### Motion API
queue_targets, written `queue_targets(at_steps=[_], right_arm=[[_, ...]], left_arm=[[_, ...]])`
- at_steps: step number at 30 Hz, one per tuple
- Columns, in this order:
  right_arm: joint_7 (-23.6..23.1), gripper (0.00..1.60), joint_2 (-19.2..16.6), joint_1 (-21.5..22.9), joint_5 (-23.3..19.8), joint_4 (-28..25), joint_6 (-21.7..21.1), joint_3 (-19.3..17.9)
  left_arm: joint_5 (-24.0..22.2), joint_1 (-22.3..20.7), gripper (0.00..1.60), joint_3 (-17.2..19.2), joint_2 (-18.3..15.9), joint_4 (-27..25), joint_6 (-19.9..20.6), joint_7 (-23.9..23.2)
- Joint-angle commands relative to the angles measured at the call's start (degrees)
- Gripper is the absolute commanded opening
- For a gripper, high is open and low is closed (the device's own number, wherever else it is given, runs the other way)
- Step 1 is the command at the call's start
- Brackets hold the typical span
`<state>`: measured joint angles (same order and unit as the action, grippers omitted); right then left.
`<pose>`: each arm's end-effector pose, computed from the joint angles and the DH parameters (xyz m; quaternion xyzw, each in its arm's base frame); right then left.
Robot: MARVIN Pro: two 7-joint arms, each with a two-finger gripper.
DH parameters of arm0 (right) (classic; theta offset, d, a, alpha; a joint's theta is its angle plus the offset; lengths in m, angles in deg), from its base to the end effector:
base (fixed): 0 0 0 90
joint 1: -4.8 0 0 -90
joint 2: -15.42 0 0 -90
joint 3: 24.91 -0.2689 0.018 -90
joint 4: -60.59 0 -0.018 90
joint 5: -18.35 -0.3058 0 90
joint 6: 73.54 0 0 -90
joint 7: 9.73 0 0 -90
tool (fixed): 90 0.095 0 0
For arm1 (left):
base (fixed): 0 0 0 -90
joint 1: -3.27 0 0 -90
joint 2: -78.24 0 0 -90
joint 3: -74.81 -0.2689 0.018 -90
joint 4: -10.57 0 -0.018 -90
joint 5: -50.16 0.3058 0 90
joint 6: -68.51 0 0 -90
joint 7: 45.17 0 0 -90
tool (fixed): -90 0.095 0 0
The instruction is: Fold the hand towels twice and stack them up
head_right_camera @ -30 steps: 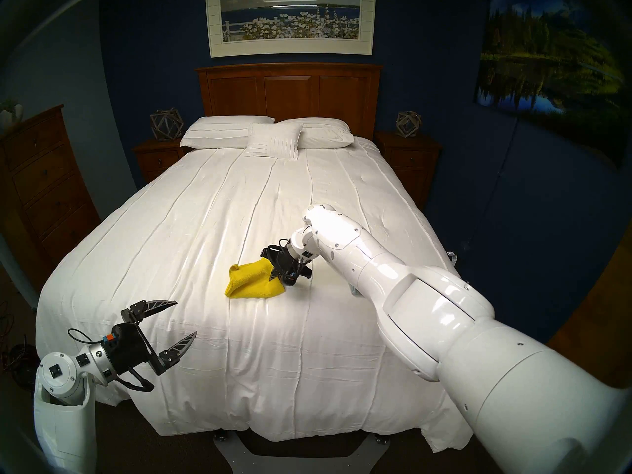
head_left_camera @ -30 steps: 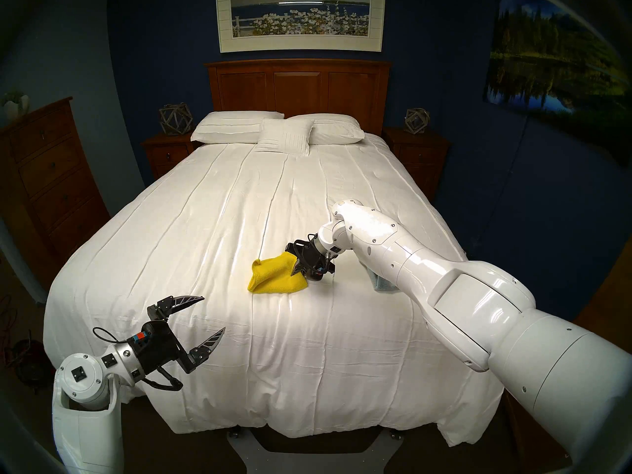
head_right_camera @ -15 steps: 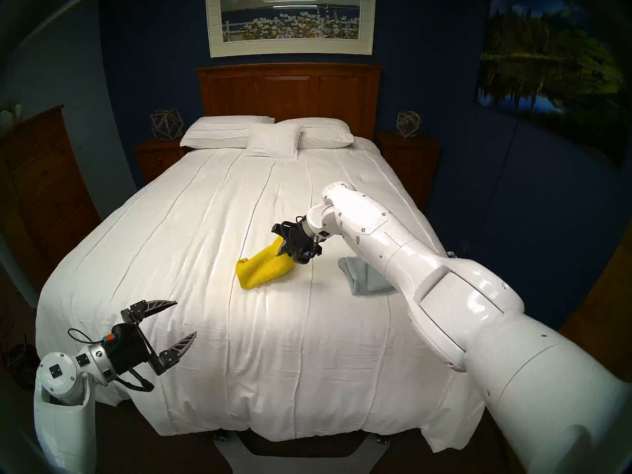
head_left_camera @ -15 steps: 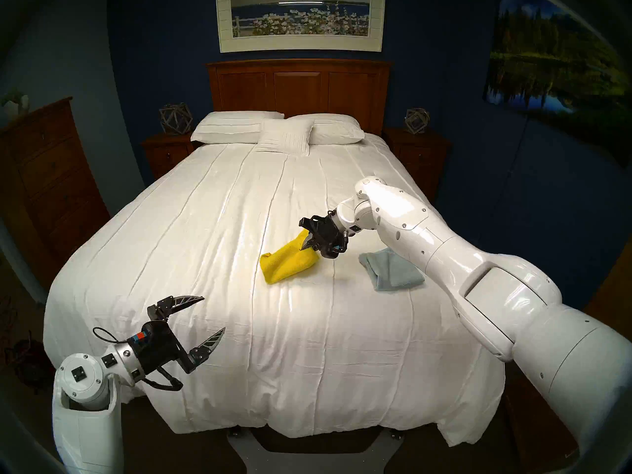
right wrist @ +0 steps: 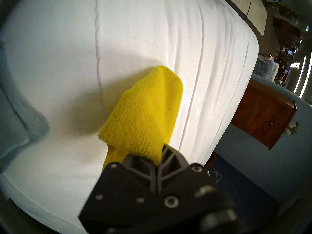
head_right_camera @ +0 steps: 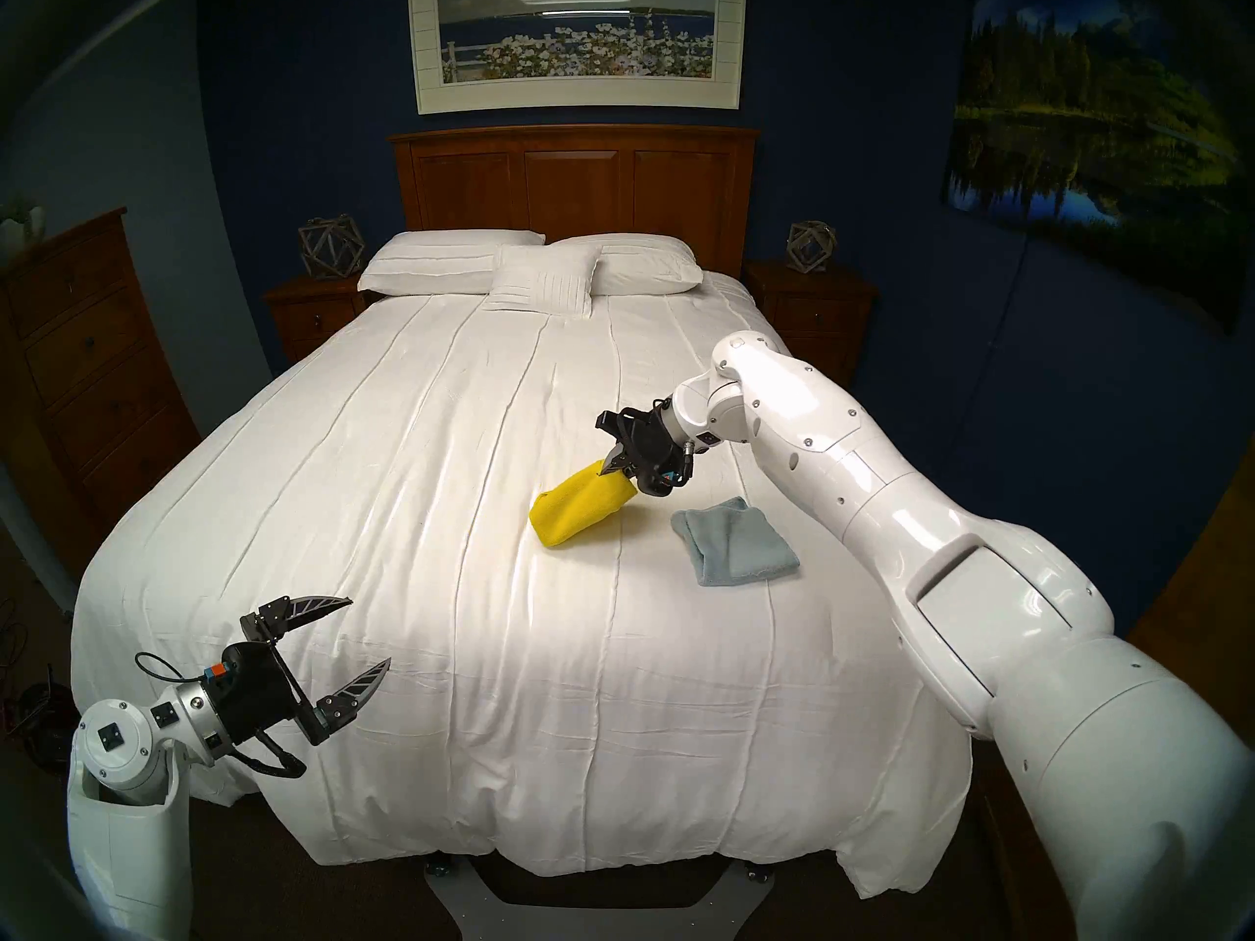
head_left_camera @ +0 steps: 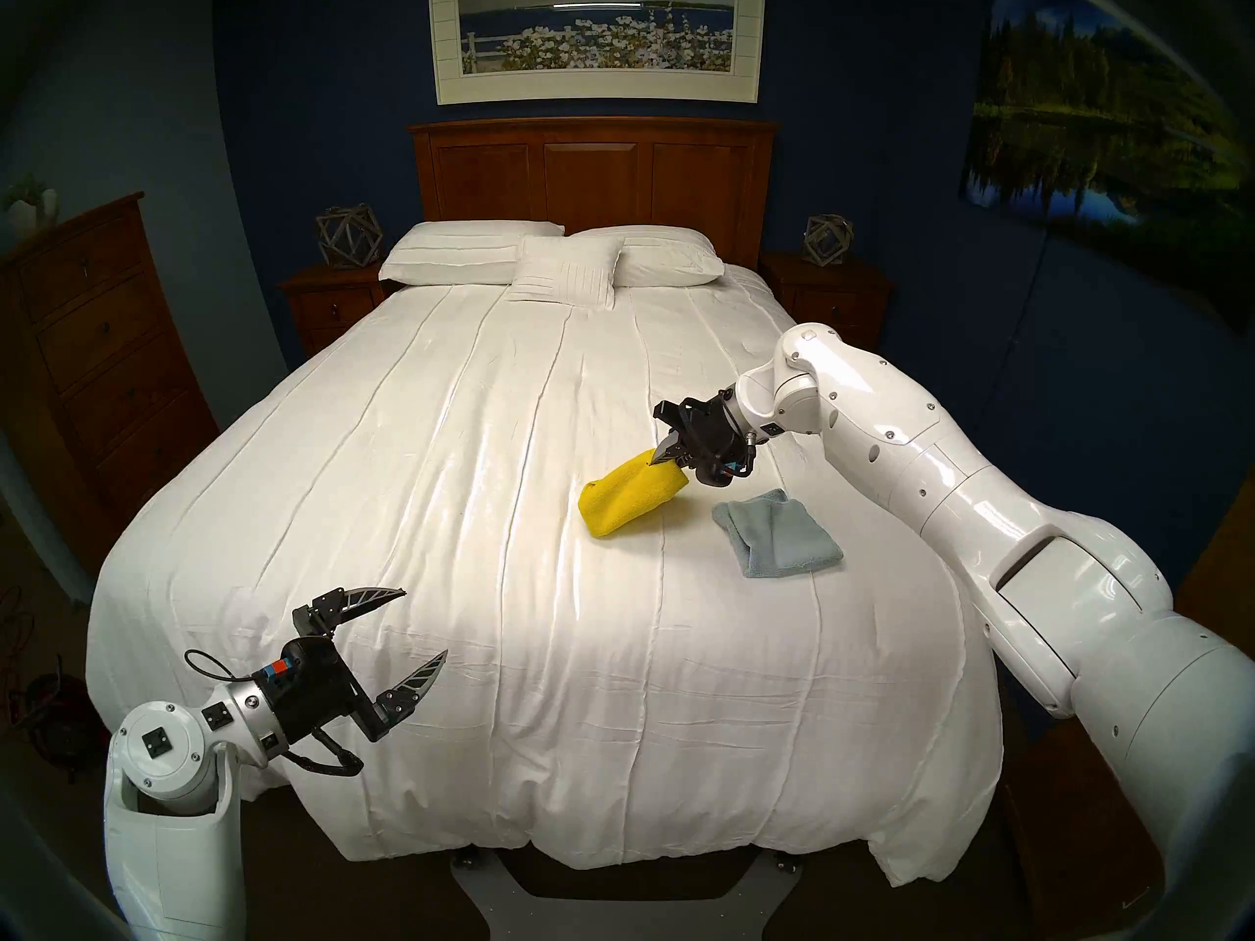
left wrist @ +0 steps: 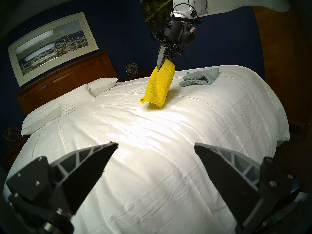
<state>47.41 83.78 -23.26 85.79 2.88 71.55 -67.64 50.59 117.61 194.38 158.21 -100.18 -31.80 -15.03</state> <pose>0.5565 0.0699 -0.1377 0.0183 0.9257 0.3042 0.2240 0.2605 0.1271 -0.2641 0.6751 -0.3729 0.6319 0.0770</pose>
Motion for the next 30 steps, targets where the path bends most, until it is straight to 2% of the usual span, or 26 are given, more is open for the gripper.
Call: queue_targets(at_steps=[1,2,5,6,7,12,14,15,18,19,21,22,25,27,28,30], right_arm=[[-0.47,0.00,-8.14,-0.51,-3.23,-6.60,-0.09,-2.07],[-1.16,0.00,-7.26,-0.77,-3.12,-6.00,-0.09,-3.22],[-1.61,0.00,-10.82,-1.89,-4.55,-8.85,-0.09,-3.17],[-2.29,0.00,-9.78,-2.17,-4.38,-8.34,-0.09,-3.93],[-2.22,0.00,-11.55,-2.57,-5.02,-9.75,-0.09,-3.37],[-3.82,0.00,-14.27,-5.21,-6.47,-12.52,-0.09,-3.55],[-4.34,0.00,-16.92,-6.56,-7.35,-14.42,-0.09,-3.23],[-4.87,0.00,-15.72,-6.98,-7.24,-13.74,-0.09,-3.94],[-5.39,0.00,-19.21,-8.37,-8.56,-16.40,-0.09,-3.84],[-5.90,0.00,-18.17,-8.54,-8.49,-16.19,-0.09,-4.67],[-6.14,0.00,-21.03,-9.02,-9.32,-18.22,-0.09,-4.80],[-6.67,0.00,-20.29,-9.28,-9.36,-18.11,-0.09,-5.62],[-7.34,0.00,-22.50,-10.15,-10.13,-19.60,-0.09,-6.40],[-7.43,0.00,-25.27,-10.99,-11.18,-21.52,-0.09,-6.72],[-7.88,0.00,-24.21,-11.31,-11.31,-21.39,-0.09,-7.71],[-8.14,0.00,-26.22,-11.82,-12.07,-23.06,-0.09,-8.01]], left_arm=[[-0.22,-0.09,1.60,-0.01,0.03,-0.61,-0.09,-0.06],[-0.21,-0.10,1.60,-0.01,0.02,-0.60,-0.09,-0.05],[-0.19,-0.12,1.60,-0.02,0.01,-0.55,-0.09,-0.04],[-0.19,-0.12,1.60,-0.02,0.01,-0.53,-0.09,-0.04],[-0.18,-0.13,1.60,-0.03,0.01,-0.51,-0.09,-0.04],[-0.14,-0.18,1.60,-0.04,-0.01,-0.42,-0.10,-0.03],[-0.13,-0.19,1.60,-0.04,-0.01,-0.40,-0.10,-0.03],[-0.13,-0.19,1.60,-0.04,-0.01,-0.39,-0.10,-0.03],[-0.11,-0.22,1.60,-0.05,-0.02,-0.36,-0.11,-0.03],[-0.11,-0.22,1.60,-0.05,-0.02,-0.35,-0.11,-0.03],[-0.10,-0.24,1.60,-0.05,-0.02,-0.33,-0.11,-0.03],[-0.10,-0.24,1.60,-0.05,-0.03,-0.32,-0.11,-0.03],[-0.09,-0.26,1.60,-0.05,-0.03,-0.29,-0.11,-0.03],[-0.09,-0.27,1.60,-0.06,-0.03,-0.27,-0.12,-0.03],[-0.09,-0.28,1.60,-0.06,-0.03,-0.27,-0.12,-0.03],[-0.08,-0.29,1.60,-0.06,-0.04,-0.25,-0.12,-0.03]])
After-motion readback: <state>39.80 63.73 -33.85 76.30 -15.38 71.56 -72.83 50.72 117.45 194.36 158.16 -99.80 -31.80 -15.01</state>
